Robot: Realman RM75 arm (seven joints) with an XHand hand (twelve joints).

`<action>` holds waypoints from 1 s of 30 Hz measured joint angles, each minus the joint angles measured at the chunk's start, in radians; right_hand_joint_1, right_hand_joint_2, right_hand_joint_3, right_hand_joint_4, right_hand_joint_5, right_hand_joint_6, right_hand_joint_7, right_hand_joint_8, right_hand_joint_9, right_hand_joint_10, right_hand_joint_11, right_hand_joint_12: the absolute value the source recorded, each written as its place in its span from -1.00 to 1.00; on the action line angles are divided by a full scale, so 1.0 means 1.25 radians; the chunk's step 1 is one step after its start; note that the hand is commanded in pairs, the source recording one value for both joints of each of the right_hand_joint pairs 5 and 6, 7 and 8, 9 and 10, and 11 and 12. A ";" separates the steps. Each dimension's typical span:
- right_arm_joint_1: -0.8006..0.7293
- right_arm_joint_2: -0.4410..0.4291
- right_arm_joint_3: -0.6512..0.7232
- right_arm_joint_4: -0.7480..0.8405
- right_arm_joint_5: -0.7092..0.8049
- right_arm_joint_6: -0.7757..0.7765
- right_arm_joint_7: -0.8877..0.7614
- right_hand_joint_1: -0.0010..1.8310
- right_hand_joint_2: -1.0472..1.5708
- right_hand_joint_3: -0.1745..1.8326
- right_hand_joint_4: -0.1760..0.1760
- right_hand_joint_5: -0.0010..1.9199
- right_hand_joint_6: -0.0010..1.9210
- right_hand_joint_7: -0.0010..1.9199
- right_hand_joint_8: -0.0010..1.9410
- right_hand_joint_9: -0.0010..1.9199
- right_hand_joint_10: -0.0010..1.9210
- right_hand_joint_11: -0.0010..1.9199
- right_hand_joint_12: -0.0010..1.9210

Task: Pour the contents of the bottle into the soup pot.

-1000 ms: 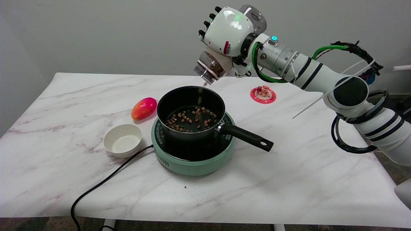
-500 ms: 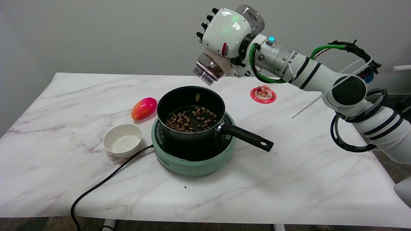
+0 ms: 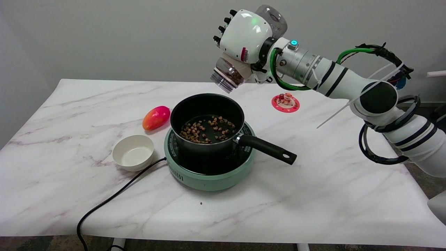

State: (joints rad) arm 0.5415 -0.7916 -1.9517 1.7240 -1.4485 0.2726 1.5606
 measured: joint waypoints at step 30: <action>-0.019 0.006 0.009 -0.003 -0.008 -0.011 -0.005 0.48 0.68 -0.26 0.00 1.00 1.00 0.99 0.97 0.38 0.38 0.23 0.23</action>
State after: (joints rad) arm 0.5183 -0.7835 -1.9401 1.7207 -1.4591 0.2582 1.5545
